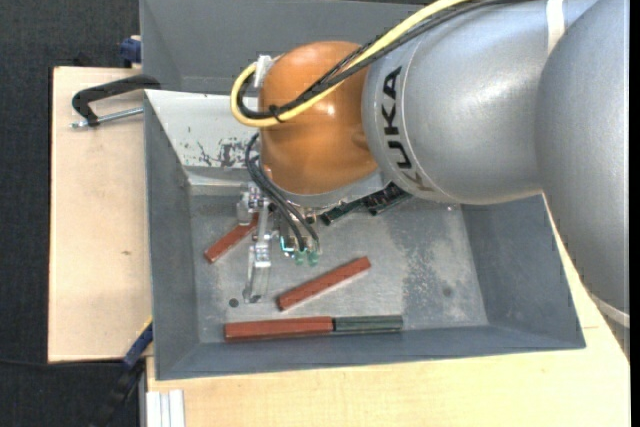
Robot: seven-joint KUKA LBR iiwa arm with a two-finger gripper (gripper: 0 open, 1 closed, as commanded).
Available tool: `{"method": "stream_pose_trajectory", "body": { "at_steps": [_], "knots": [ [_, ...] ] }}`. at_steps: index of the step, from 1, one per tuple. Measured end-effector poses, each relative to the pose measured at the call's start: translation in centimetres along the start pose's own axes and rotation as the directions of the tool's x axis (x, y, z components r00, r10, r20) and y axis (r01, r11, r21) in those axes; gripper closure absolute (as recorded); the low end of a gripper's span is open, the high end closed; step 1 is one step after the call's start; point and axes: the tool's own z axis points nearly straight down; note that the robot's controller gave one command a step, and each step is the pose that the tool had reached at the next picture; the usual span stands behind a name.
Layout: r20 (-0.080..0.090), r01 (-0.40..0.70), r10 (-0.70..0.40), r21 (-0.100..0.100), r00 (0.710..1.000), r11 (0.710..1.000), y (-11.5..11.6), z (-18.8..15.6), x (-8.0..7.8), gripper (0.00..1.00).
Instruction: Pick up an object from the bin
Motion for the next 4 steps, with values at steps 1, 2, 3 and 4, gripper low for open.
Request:
{"method": "stream_pose_trajectory", "body": {
  "at_steps": [1,2,3,4],
  "knots": [
    [0.008,-0.002,0.002,-0.002,1.0,1.0,-0.1,-0.4,-0.2,0.0],
    [0.017,0.029,-0.029,-0.004,0.999,1.0,-1.0,5.4,-4.8,0.0],
    [0.008,0.014,-0.014,-0.002,1.0,1.0,-1.1,11.1,-5.6,1.0],
    [0.008,0.014,-0.014,-0.002,1.0,1.0,-1.1,11.1,-5.6,1.0]
  ]
}}
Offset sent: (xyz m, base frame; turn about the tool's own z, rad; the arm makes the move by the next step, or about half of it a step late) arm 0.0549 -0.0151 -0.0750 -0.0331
